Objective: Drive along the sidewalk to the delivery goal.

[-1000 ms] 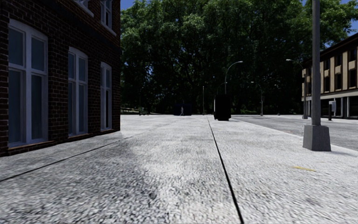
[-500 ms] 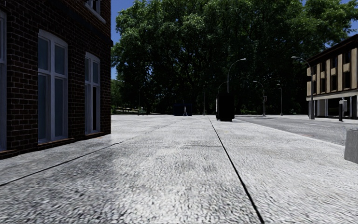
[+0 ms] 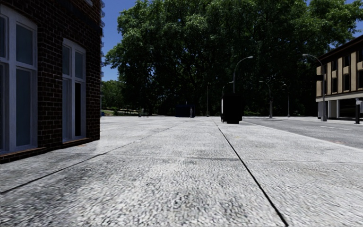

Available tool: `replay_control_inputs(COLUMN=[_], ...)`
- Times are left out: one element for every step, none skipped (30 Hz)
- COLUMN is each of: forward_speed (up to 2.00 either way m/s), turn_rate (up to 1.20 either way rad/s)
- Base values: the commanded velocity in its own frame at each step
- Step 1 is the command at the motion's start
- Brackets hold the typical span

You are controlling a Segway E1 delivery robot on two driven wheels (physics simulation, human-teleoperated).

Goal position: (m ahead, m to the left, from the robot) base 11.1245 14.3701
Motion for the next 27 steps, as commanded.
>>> replay_control_inputs(forward_speed=[2.00, 2.00, 2.00, 2.00, 2.00, 2.00, 2.00, 2.00, 2.00, 2.00, 2.00, 2.00, 2.00, 2.00, 2.00, 2.00, 2.00, 2.00, 2.00, 2.00, 2.00, 2.00, 2.00, 2.00, 2.00, 2.00, 2.00], turn_rate=[0.00, 0.00, 0.00, 0.00, 0.00, 0.00, 0.00, 0.00, 0.00, 0.00, 0.00, 0.00, 0.00, 0.00, 0.00, 0.00, 0.00, 0.00, 0.00, 0.00, 0.00, 0.00, 0.00, 0.00, 0.00, 0.00, 0.00])
